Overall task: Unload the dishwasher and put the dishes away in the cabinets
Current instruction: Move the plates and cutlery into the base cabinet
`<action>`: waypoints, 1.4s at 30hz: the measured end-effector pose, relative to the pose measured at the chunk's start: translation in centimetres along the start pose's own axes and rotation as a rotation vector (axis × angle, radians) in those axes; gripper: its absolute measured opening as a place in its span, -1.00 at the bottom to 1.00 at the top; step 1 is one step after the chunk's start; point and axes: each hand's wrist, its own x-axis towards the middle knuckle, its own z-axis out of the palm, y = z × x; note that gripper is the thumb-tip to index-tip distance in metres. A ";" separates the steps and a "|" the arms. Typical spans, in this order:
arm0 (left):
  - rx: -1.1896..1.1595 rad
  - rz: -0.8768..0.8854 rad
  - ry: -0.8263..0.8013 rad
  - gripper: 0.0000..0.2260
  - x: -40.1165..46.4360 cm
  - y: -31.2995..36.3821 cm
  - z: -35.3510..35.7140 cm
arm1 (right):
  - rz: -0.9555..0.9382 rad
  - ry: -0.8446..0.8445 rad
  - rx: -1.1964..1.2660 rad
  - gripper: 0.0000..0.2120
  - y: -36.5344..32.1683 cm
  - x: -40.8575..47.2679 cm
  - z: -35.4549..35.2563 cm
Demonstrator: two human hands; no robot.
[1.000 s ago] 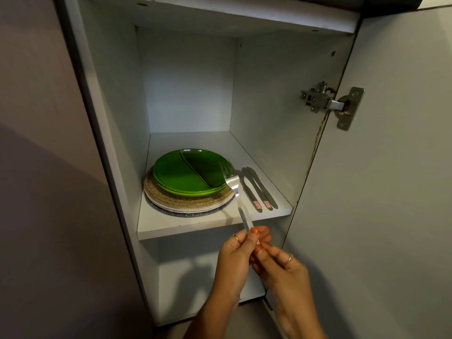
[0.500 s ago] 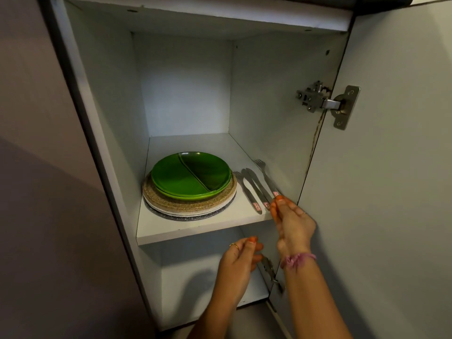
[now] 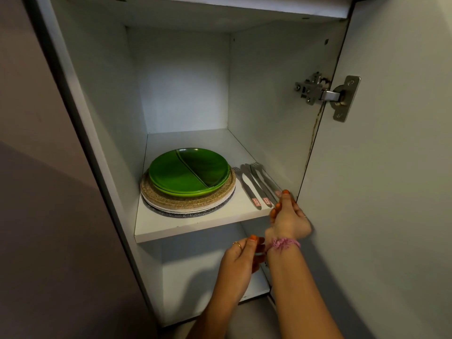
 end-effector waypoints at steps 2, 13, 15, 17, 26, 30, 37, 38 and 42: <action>-0.011 0.001 0.000 -0.80 0.0 0.0 -0.1 | 0.027 -0.011 0.019 -0.84 -0.1 0.1 -0.2; 0.078 0.043 -0.018 -0.82 0.1 0.1 0.0 | 0.100 -0.107 0.075 -0.89 0.4 -0.8 -3.0; 0.124 0.085 0.005 -0.82 0.4 0.6 -0.3 | 0.081 -0.083 0.061 -0.91 1.0 -1.6 -2.8; 0.158 0.096 0.045 -0.82 0.5 1.4 -1.0 | 0.072 -0.060 0.025 -0.92 1.0 -2.7 -2.1; 0.149 -0.186 0.231 -0.77 -3.4 7.1 -2.9 | 0.108 0.035 -0.206 -0.94 -2.9 -9.4 1.0; 0.142 -0.261 0.264 -0.77 -6.1 11.3 -3.1 | 0.080 0.024 -0.354 -0.94 -5.3 -12.5 0.9; 0.164 -0.395 0.259 -0.78 -14.1 21.0 -1.7 | 0.019 -0.060 -0.609 -0.85 -15.3 -19.6 0.9; 0.165 -0.409 0.270 -0.78 -15.2 22.3 -1.3 | 0.002 -0.084 -0.642 -0.84 -17.3 -20.5 0.8; 0.224 -0.488 0.218 -0.77 -20.5 27.8 0.1 | -0.171 -0.304 -0.989 -0.82 -26.0 -24.4 0.0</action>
